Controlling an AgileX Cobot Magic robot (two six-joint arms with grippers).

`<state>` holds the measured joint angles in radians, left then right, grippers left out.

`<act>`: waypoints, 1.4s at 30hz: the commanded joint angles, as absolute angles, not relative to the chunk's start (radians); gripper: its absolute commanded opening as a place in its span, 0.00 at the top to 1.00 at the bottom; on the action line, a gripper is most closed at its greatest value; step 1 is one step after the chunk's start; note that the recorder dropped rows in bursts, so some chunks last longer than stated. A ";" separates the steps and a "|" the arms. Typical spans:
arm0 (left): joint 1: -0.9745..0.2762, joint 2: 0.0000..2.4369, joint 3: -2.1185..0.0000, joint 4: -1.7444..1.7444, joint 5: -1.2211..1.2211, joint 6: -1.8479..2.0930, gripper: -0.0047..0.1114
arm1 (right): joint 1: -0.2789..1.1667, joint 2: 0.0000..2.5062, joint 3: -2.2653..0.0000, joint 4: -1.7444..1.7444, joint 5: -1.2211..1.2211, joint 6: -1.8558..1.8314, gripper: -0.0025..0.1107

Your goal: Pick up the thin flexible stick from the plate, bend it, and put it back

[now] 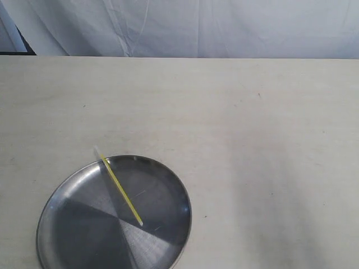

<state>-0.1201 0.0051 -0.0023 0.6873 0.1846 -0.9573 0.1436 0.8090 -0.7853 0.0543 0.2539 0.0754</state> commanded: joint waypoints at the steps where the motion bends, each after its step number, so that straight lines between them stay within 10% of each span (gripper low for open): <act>1: -0.119 0.000 0.000 0.696 0.180 -0.958 0.96 | 0.187 1.209 -1.116 0.008 0.777 -0.017 0.98; 12: -0.119 0.000 0.000 0.696 0.180 -0.958 0.96 | 0.608 1.750 -1.395 0.115 0.972 -0.014 0.93; 20: -0.119 0.000 0.000 0.696 0.180 -0.958 0.96 | 0.799 1.920 -1.433 0.093 0.888 0.000 0.47; 42: -0.119 0.000 0.000 0.696 0.180 -0.958 0.96 | 0.885 2.234 -1.636 -0.012 0.848 0.121 0.58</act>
